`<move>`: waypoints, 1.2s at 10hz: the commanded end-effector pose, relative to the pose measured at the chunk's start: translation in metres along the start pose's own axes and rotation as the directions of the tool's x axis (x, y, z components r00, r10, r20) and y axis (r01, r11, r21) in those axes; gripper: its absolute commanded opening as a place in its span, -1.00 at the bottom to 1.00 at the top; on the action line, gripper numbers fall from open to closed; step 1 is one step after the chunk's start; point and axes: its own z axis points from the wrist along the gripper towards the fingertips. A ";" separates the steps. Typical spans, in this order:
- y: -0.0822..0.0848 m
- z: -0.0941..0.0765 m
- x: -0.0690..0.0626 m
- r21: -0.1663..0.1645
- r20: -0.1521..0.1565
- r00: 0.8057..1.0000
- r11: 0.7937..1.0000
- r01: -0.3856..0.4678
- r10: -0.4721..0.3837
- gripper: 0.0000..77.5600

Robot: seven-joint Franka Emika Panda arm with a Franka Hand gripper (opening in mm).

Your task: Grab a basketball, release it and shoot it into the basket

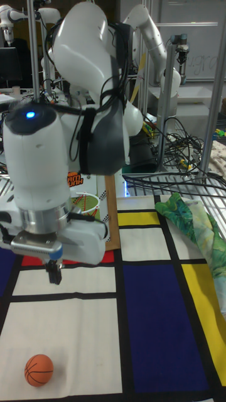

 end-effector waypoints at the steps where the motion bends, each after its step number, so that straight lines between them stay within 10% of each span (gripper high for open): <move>1: -0.013 0.038 -0.036 -0.001 0.041 0.999 1.000 0.011 -0.011 -1.00; 12: -0.011 0.084 -0.088 -0.008 0.046 0.998 0.999 0.041 -0.040 -1.00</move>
